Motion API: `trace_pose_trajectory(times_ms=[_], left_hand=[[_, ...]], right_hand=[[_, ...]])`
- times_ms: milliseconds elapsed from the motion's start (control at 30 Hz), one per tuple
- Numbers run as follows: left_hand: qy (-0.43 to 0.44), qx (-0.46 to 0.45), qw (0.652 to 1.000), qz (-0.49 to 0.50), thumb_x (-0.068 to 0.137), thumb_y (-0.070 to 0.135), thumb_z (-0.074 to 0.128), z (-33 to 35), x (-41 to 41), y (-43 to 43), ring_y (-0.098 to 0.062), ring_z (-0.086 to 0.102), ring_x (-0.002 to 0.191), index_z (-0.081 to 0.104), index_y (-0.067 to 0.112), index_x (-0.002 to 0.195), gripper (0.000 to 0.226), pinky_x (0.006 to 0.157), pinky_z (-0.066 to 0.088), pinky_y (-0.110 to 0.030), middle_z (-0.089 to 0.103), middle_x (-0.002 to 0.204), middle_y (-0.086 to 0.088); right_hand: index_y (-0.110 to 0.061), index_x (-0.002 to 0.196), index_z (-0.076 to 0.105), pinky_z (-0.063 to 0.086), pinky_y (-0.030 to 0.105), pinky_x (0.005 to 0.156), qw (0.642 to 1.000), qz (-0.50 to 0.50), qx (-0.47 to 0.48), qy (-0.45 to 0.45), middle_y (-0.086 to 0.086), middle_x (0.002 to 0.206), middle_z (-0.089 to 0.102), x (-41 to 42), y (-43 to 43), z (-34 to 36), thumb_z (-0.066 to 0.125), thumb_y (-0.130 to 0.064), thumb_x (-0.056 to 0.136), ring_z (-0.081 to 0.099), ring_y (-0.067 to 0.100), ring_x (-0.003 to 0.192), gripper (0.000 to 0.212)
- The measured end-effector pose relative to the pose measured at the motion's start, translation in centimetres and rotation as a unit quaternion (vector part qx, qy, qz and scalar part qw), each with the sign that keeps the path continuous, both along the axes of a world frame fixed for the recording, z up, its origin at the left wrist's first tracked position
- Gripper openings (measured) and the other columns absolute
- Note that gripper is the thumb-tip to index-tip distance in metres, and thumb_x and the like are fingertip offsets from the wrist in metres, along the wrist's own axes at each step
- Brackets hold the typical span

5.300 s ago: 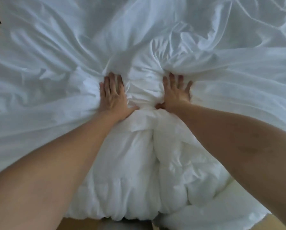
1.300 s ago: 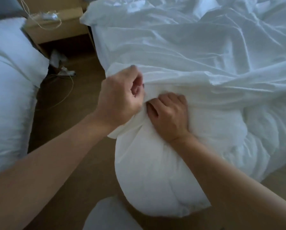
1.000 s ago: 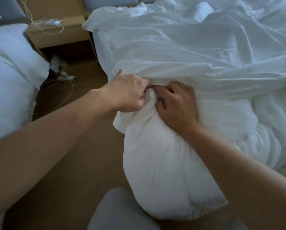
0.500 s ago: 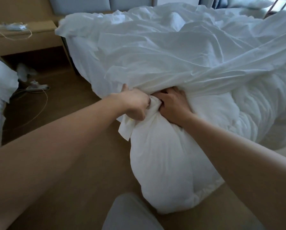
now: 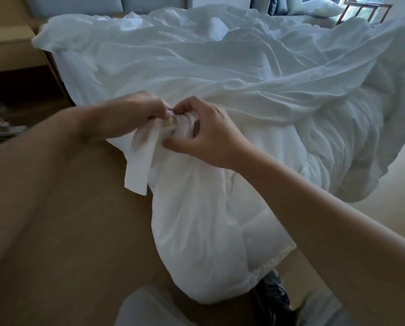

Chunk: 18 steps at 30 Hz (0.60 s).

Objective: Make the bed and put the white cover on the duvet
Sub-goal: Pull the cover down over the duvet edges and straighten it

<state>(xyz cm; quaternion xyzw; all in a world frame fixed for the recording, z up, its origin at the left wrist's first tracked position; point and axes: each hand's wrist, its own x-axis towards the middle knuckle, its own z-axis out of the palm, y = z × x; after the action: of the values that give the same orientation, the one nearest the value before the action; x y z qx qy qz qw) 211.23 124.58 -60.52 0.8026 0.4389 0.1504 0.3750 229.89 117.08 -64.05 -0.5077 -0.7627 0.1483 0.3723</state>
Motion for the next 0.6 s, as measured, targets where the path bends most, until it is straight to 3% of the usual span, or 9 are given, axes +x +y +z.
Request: trace_pose_trajectory(times_ms=[100, 200, 300, 400, 500, 600], left_hand=[[0.124, -0.016, 0.99, -0.072, 0.078, 0.018, 0.058, 0.7, -0.5, -0.5, -0.02, 0.063, 0.105, 0.07, 0.014, 0.124, 0.048, 0.082, 0.05, -0.023, 0.073, 0.109, 0.0], [0.201, -0.003, 0.967, -0.158, 0.074, 0.031, 0.068, 1.2, -1.9, -3.3, 0.004, 0.06, 0.113, 0.058, 0.046, 0.126, 0.055, 0.099, 0.048, -0.02, 0.067, 0.12, 0.02], [0.236, 0.01, 0.956, -0.174, 0.073, 0.034, 0.08, 0.5, -2.5, -3.4, 0.0, 0.059, 0.118, 0.056, 0.045, 0.132, 0.064, 0.105, 0.048, -0.035, 0.064, 0.125, 0.021], [0.232, -0.019, 0.957, -0.171, 0.071, 0.028, 0.089, 0.4, -2.3, -2.9, -0.004, 0.062, 0.116, 0.059, 0.044, 0.127, 0.065, 0.105, 0.049, -0.041, 0.066, 0.122, 0.017], [0.218, -0.058, 0.958, -0.176, 0.073, 0.016, 0.091, 0.4, -1.9, -2.7, -0.007, 0.066, 0.11, 0.063, 0.036, 0.124, 0.062, 0.099, 0.053, -0.037, 0.069, 0.118, 0.013], [0.185, -0.009, 0.971, -0.148, 0.08, 0.006, 0.083, 0.9, -1.4, -2.6, -0.011, 0.069, 0.102, 0.067, 0.028, 0.117, 0.047, 0.089, 0.058, -0.037, 0.072, 0.108, 0.008]], right_hand=[[-0.022, 0.109, 0.063, 0.044, 0.022, 0.07, 0.998, 0.019, -0.053, -0.031, -0.012, 0.096, 0.065, -0.9, 0.3, 0.1, 0.084, -0.05, 0.073, 0.059, 0.007, 0.085, 0.05], [-0.024, 0.092, 0.065, 0.044, 0.028, 0.062, 0.984, 0.051, -0.112, -0.13, -0.009, 0.082, 0.065, -1.4, 0.8, 0.1, 0.082, -0.054, 0.074, 0.059, 0.009, 0.074, 0.039], [-0.028, 0.084, 0.068, 0.047, 0.029, 0.065, 0.97, 0.068, -0.13, -0.194, -0.009, 0.079, 0.067, -1.8, 1.3, 0.0, 0.082, -0.053, 0.073, 0.062, 0.011, 0.074, 0.031], [-0.029, 0.08, 0.068, 0.042, 0.018, 0.057, 0.966, 0.094, -0.159, -0.182, -0.01, 0.072, 0.065, -1.5, 1.5, -0.2, 0.083, -0.043, 0.074, 0.059, 0.005, 0.066, 0.021], [-0.019, 0.077, 0.07, 0.041, 0.018, 0.05, 0.963, 0.118, -0.218, -0.107, -0.006, 0.062, 0.06, -0.5, 1.5, -0.3, 0.081, -0.025, 0.077, 0.053, 0.008, 0.052, 0.013], [-0.017, 0.086, 0.074, 0.043, 0.027, 0.049, 0.957, 0.124, -0.262, 0.005, -0.006, 0.063, 0.057, -0.2, 1.6, -0.2, 0.071, -0.012, 0.082, 0.051, 0.009, 0.054, 0.007]])
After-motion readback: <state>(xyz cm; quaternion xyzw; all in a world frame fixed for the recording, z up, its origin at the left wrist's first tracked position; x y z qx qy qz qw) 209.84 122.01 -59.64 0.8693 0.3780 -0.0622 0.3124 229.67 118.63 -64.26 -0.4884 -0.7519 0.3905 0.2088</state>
